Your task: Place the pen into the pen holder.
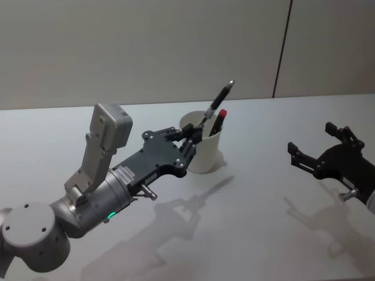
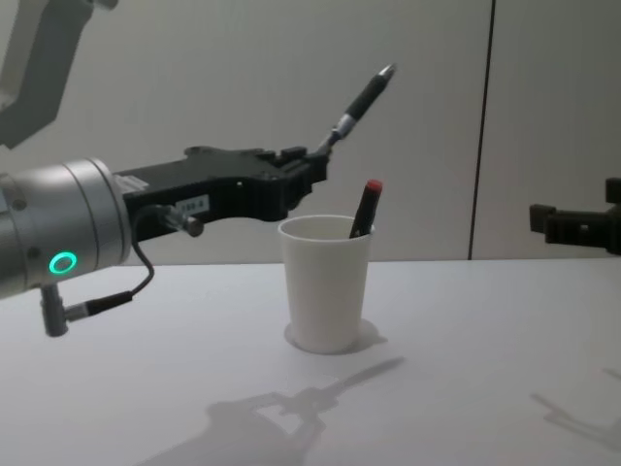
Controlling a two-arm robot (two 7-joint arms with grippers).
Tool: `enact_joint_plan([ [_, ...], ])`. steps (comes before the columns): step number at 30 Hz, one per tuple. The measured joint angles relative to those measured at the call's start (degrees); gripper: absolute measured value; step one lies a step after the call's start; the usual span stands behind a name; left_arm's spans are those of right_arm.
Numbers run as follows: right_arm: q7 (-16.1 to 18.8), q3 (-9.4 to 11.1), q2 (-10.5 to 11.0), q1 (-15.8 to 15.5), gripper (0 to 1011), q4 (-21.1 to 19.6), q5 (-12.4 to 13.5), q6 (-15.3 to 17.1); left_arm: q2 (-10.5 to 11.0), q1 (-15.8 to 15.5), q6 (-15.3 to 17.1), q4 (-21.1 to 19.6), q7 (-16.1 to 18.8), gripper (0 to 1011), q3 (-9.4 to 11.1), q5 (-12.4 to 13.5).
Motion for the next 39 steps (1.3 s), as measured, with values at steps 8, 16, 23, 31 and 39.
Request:
enact_joint_plan([
  [8, 0.0, 0.0, 0.0, 0.0, 1001, 0.0, 0.0, 0.0, -0.32, -1.11, -1.62, 1.28, -4.19, 175, 0.44, -0.46],
  [16, 0.0, 0.0, 0.0, 0.0, 1001, 0.0, 0.0, 0.0, -0.61, -1.72, -2.32, 2.06, -7.12, 175, 1.08, -0.4],
  [23, 0.0, 0.0, 0.0, 0.0, 1001, 0.0, 0.0, 0.0, -1.0, -2.15, -2.44, 2.67, -8.85, 175, 1.85, 0.08],
  [31, 0.0, 0.0, 0.0, 0.0, 1001, 0.0, 0.0, 0.0, -1.47, -2.58, -2.45, 3.1, -10.05, 175, 2.61, 0.42],
  [39, 0.0, 0.0, 0.0, 0.0, 1001, 0.0, 0.0, 0.0, -1.67, -2.76, -2.57, 3.22, -10.67, 175, 3.14, 0.43],
])
